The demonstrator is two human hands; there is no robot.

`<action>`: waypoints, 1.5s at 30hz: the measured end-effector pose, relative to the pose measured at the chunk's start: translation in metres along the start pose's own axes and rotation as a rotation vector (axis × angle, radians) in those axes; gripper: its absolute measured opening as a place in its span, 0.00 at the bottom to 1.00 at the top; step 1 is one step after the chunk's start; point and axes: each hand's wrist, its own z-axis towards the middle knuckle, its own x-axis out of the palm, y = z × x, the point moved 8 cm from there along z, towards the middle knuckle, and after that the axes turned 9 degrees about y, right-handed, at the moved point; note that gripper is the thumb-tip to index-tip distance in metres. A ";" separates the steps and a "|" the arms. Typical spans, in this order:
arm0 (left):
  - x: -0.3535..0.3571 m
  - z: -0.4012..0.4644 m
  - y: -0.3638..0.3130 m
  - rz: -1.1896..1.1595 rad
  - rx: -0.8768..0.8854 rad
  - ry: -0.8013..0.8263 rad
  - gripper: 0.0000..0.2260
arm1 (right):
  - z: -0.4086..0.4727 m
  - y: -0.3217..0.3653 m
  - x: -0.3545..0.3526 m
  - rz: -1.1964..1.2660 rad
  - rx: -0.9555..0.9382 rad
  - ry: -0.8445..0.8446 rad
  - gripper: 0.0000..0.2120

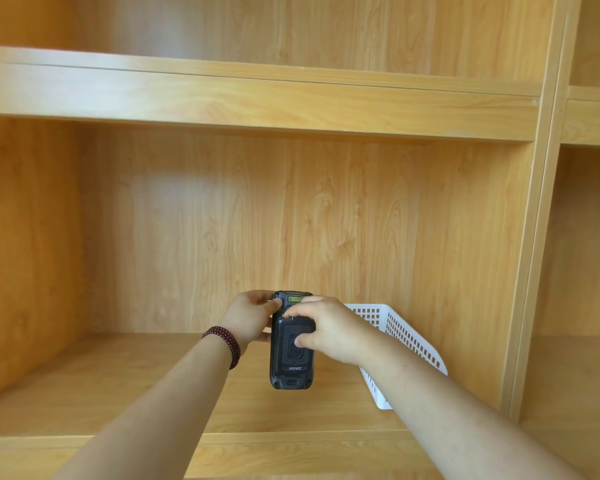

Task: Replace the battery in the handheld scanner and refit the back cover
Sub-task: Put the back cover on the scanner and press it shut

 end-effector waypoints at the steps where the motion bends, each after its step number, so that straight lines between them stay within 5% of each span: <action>1: 0.000 0.000 -0.001 -0.006 0.002 -0.003 0.09 | -0.001 0.001 0.001 -0.023 -0.005 0.000 0.20; 26: 0.013 0.008 -0.009 -0.006 0.036 0.025 0.09 | 0.008 -0.017 0.001 -0.159 0.033 0.028 0.25; 45: 0.011 0.018 -0.005 -0.047 0.039 0.017 0.09 | -0.009 -0.027 0.003 -0.338 -0.148 -0.364 0.19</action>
